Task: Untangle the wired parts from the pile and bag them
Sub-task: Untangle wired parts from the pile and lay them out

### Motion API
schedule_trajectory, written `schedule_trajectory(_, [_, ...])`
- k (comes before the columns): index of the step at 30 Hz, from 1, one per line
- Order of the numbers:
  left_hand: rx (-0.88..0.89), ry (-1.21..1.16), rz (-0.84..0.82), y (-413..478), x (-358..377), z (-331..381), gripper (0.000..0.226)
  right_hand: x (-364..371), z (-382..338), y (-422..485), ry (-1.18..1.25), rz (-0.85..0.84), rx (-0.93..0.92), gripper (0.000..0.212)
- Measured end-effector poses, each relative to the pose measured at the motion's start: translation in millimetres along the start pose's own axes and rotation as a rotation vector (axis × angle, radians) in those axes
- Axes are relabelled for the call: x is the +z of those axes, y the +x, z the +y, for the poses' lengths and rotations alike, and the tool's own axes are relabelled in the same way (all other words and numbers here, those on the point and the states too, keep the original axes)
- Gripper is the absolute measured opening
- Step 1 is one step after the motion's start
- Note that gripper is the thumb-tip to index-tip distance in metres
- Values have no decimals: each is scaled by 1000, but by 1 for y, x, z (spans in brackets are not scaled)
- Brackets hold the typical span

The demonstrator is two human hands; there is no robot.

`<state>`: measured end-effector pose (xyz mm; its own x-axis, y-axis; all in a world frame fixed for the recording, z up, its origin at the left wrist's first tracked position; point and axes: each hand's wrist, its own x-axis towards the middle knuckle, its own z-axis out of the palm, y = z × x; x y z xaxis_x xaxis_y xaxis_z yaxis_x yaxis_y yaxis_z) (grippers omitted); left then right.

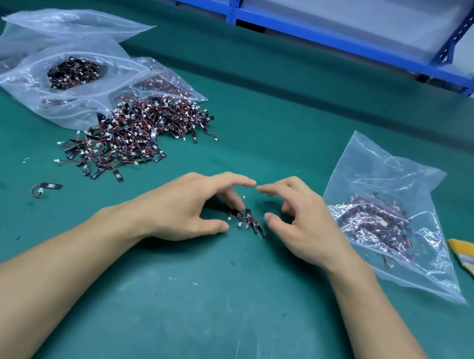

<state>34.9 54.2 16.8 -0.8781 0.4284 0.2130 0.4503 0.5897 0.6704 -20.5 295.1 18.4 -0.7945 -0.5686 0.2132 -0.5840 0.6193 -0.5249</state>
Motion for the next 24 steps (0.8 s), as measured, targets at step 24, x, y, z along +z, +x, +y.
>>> schedule_trajectory(24, [-105, 288, 210, 1, -9, -25, 48, 2, -5, 2, -5, -66, 8, 36])
